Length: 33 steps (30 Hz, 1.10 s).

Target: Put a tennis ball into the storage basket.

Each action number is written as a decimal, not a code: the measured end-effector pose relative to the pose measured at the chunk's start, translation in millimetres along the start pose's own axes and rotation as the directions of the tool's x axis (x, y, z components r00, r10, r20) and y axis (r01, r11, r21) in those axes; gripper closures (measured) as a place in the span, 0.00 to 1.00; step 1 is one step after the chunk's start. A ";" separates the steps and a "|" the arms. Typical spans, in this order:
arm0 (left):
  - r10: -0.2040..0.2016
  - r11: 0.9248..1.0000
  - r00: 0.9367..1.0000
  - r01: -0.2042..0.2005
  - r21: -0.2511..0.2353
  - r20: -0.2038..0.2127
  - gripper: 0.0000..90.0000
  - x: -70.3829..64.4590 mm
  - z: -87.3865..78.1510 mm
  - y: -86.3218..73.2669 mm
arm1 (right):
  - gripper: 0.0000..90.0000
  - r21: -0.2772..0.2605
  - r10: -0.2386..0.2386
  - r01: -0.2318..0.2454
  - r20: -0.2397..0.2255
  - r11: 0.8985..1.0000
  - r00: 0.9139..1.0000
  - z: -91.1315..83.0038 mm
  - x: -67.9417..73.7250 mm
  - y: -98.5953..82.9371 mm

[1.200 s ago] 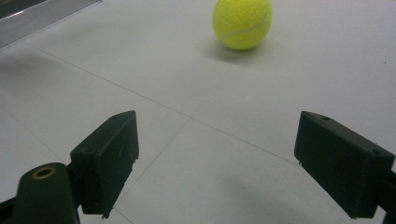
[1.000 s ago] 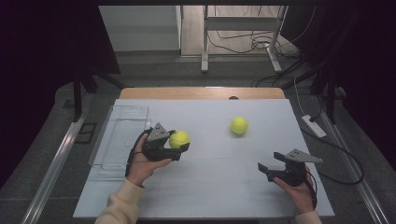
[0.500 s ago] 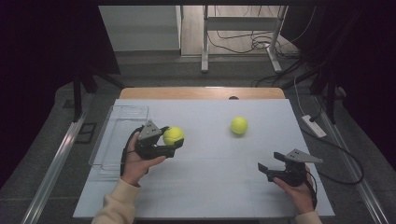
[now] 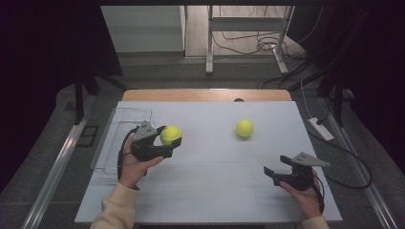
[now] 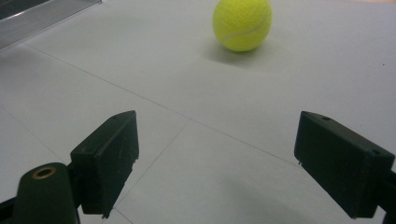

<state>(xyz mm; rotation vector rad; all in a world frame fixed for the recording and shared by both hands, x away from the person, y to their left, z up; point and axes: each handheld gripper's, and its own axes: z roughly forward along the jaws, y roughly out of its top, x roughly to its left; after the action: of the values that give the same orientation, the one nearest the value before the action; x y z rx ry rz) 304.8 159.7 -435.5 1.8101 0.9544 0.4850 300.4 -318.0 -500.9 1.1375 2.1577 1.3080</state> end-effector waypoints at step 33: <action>-0.056 0.998 0.995 0.053 -0.046 -0.084 0.30 26.7 -18.3 -0.9 | 0.16 -0.003 0.001 -0.001 -0.001 1.000 1.000 -0.4 -0.4 0.0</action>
<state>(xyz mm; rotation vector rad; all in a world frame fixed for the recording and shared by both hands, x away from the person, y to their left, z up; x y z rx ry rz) 308.2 191.7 -430.9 1.7316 1.0412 0.5482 300.4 -318.5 -500.7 1.1374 2.1558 1.3118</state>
